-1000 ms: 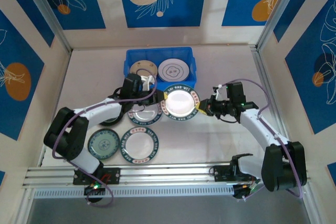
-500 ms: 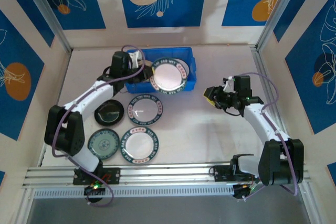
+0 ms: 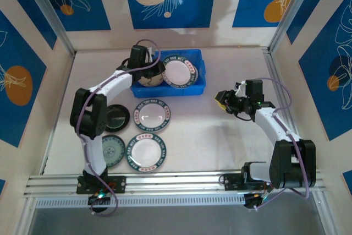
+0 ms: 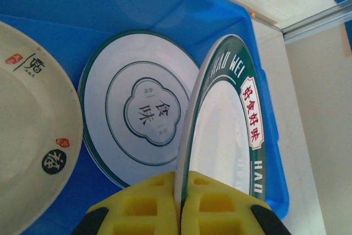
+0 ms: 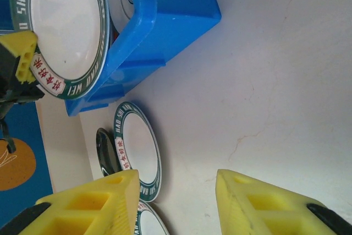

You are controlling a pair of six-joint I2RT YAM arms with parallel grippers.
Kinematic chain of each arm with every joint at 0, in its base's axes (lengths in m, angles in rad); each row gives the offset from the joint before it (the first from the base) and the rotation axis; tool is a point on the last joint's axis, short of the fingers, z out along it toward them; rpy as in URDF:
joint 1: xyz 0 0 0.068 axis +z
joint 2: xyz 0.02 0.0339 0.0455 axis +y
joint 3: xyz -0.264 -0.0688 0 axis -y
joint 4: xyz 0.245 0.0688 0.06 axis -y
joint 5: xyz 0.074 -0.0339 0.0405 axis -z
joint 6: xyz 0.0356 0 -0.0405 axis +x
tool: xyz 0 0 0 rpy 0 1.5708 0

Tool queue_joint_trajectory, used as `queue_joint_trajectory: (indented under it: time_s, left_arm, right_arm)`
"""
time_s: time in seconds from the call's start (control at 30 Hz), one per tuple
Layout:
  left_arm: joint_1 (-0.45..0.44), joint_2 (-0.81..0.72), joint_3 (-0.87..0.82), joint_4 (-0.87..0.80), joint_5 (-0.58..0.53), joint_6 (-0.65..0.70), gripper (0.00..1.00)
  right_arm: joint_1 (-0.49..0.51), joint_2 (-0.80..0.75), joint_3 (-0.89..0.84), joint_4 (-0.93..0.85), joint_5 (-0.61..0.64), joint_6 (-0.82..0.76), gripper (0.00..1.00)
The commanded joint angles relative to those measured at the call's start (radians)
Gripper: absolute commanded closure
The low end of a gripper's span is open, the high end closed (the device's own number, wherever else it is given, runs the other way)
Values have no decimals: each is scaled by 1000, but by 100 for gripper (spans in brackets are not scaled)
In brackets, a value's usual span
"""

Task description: Place the plates into the plastic bin on the countertop

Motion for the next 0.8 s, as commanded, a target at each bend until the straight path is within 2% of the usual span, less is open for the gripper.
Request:
queue_joint_trajectory:
  time_s: [0.0,0.77]
  left_arm:
    - [11,33,78,42,-20,-28,100]
    - [11,265,239,116,-24,-160,100]
  right_arm:
    - [-5,25,32,7,-13,1,58]
    - [25,115,33,66,-14,19,60]
